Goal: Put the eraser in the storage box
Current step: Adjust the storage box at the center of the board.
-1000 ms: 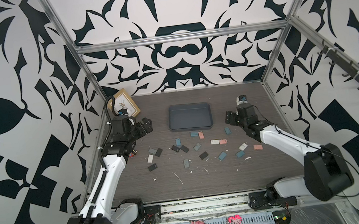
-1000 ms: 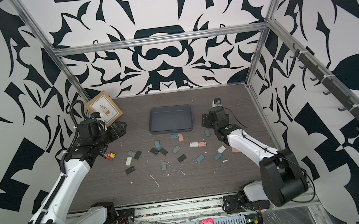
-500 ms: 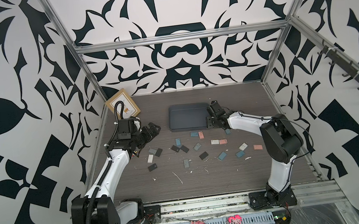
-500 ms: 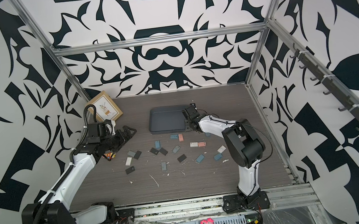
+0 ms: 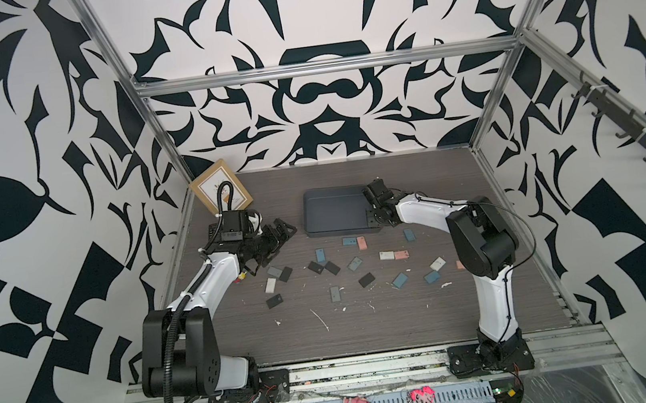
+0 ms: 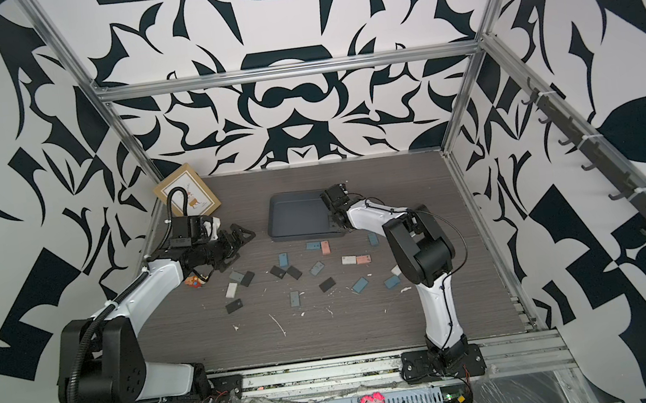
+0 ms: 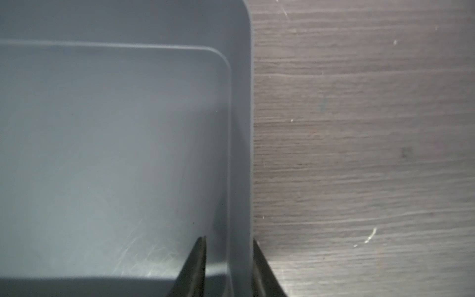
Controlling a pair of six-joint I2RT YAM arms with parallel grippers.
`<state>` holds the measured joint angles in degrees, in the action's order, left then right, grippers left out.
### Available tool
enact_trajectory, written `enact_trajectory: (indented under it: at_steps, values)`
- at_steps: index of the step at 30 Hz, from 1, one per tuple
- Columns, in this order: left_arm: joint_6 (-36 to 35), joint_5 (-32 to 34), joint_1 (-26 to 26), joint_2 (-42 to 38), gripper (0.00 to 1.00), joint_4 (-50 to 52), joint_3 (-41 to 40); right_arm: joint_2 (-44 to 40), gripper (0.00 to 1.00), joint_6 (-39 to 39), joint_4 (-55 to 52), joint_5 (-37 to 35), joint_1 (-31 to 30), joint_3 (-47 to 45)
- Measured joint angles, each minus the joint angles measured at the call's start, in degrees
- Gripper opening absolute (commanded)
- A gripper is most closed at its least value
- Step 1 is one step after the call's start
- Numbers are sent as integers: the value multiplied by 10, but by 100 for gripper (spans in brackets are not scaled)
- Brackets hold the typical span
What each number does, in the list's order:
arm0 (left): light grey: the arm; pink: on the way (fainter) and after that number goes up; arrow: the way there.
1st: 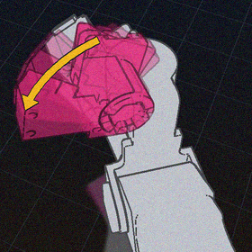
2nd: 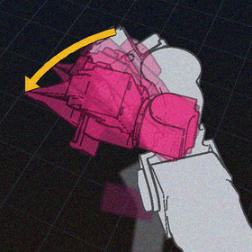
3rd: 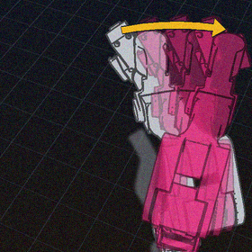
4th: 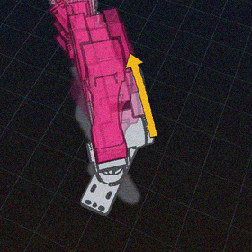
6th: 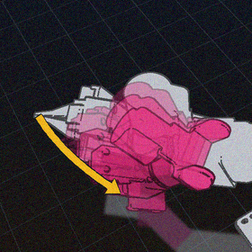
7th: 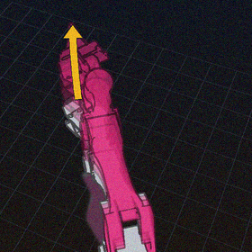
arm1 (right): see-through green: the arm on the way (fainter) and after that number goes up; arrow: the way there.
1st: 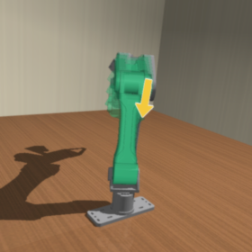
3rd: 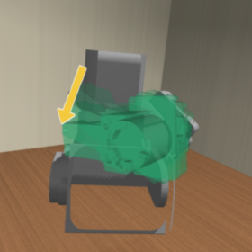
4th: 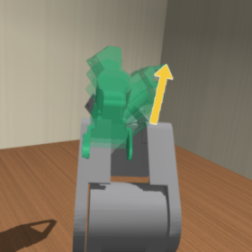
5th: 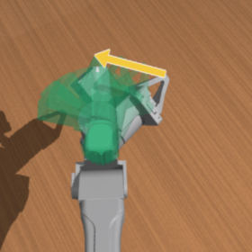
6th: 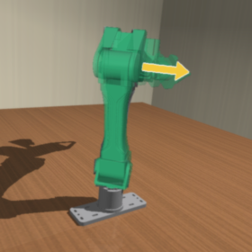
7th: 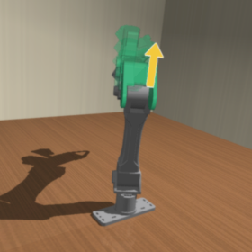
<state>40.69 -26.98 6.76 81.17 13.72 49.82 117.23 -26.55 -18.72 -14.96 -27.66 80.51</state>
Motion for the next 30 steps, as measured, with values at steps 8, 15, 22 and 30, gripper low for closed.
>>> enact_trajectory:
  at_steps: [8,15,22,30]
  values:
    - [0,0,0,0,99,-8,0,5,6,-4,2,6,24,8]
    - [0,3,2,-2,99,-9,0,5,1,-35,5,7,47,7]
    - [-1,8,6,-11,99,-9,0,2,0,-30,6,14,70,7]
    - [-3,16,15,-16,99,-9,0,0,0,67,5,40,115,7]
